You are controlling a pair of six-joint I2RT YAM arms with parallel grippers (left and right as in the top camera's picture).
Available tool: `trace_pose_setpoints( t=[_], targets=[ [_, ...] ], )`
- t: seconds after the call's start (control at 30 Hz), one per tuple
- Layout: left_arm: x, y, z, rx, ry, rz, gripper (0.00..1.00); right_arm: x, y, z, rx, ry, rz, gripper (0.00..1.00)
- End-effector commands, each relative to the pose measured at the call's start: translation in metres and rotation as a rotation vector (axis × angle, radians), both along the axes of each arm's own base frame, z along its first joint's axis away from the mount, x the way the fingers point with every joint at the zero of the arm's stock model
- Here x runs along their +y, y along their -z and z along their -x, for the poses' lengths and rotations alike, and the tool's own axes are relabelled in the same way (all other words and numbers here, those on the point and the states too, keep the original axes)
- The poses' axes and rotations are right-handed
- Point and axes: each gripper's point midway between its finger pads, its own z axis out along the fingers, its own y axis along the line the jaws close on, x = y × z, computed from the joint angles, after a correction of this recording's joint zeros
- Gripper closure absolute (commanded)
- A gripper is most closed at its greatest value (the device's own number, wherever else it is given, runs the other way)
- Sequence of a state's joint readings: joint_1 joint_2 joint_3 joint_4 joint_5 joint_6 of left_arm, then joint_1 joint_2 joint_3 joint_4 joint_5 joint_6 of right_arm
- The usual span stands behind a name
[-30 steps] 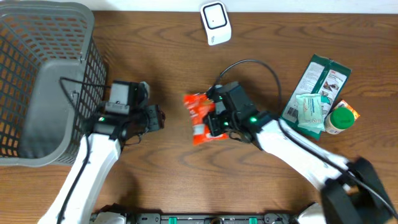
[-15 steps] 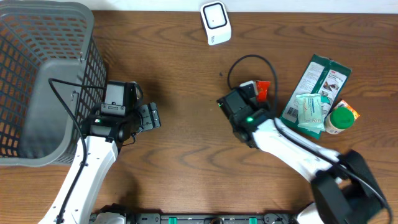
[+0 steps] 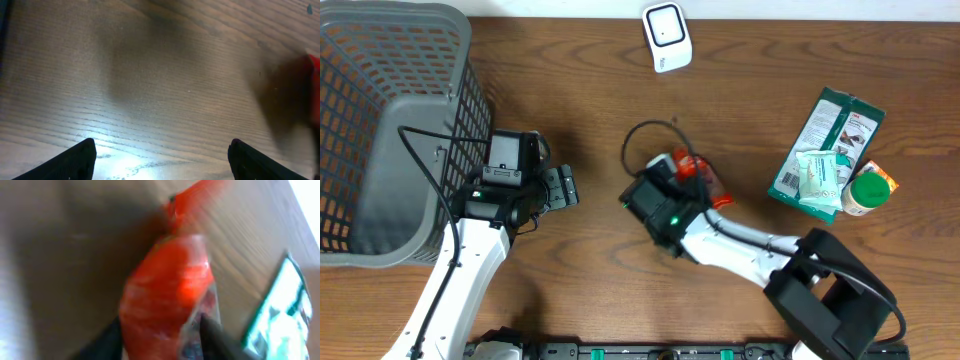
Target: Scan the item barcode
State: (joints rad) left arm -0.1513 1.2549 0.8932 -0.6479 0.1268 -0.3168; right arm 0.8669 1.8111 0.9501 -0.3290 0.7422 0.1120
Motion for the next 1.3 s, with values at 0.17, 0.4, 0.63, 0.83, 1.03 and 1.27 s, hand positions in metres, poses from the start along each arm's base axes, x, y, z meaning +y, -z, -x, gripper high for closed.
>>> trace_pose_setpoints(
  t=[0.17, 0.4, 0.63, 0.83, 1.03, 1.27],
  targets=[
    [0.004, 0.004, 0.001, 0.01, -0.007, -0.018, 0.15, 0.039, -0.039, 0.008, 0.015, -0.05, -0.141, 0.46],
    [0.004, 0.004, 0.001, 0.01, -0.007, -0.018, 0.15, 0.038, -0.09, 0.008, 0.136, -0.069, -0.413, 0.73],
    [0.004, 0.004, 0.001, 0.01, -0.007, -0.018, 0.15, -0.004, -0.069, 0.009, 0.347, 0.038, -0.543, 0.89],
    [0.004, 0.004, 0.001, 0.01, -0.007, -0.018, 0.15, -0.008, -0.029, 0.019, 0.465, 0.087, -0.499, 0.93],
    [0.004, 0.004, 0.001, 0.01, -0.007, -0.018, 0.15, -0.001, 0.019, 0.052, 0.642, 0.177, -0.443, 0.97],
    [0.004, 0.004, 0.001, 0.01, -0.007, -0.018, 0.15, 0.013, 0.049, 0.079, 0.772, 0.171, -0.409, 0.99]
  ],
)
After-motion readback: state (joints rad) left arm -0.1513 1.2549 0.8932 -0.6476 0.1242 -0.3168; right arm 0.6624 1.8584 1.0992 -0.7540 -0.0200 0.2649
